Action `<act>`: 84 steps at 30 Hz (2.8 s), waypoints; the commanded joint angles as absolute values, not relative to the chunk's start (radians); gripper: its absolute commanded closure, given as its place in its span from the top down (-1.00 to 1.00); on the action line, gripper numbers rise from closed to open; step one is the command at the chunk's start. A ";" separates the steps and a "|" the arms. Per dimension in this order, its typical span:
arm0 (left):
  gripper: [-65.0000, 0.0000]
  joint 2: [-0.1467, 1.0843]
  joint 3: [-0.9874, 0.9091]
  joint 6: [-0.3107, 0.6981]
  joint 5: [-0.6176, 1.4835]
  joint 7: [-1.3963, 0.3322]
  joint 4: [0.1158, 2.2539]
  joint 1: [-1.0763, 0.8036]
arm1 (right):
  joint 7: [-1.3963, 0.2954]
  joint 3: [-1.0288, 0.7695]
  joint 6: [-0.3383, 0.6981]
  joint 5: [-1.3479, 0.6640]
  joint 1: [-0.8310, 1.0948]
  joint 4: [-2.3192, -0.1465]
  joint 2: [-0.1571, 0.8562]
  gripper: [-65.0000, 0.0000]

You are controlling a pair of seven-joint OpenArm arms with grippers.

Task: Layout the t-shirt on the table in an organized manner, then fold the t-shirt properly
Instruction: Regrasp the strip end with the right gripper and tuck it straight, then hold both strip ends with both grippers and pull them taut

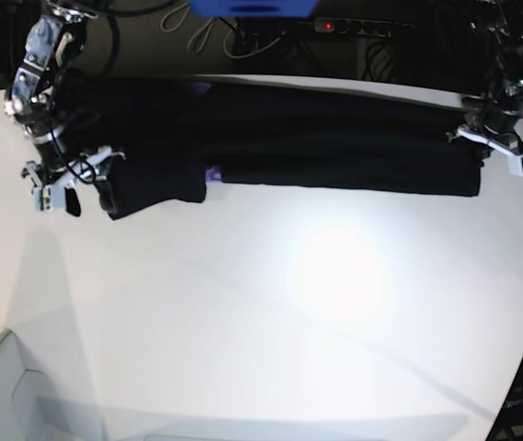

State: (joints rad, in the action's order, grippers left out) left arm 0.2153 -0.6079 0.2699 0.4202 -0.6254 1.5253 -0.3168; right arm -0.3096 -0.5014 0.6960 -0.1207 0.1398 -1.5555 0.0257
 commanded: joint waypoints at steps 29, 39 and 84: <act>-1.00 0.208 -0.618 0.271 0.427 -0.605 1.543 -0.317 | -0.280 -0.406 0.698 -0.140 0.074 -1.446 0.067 -1.00; -1.00 0.208 -0.618 0.271 0.427 -0.601 1.535 -0.317 | -0.383 -0.506 0.698 -0.143 0.282 -1.919 -0.036 -1.00; 0.05 0.211 -0.743 0.544 0.429 -0.607 1.616 -0.323 | -0.386 -0.619 0.698 -0.140 0.326 -1.615 -0.071 -0.43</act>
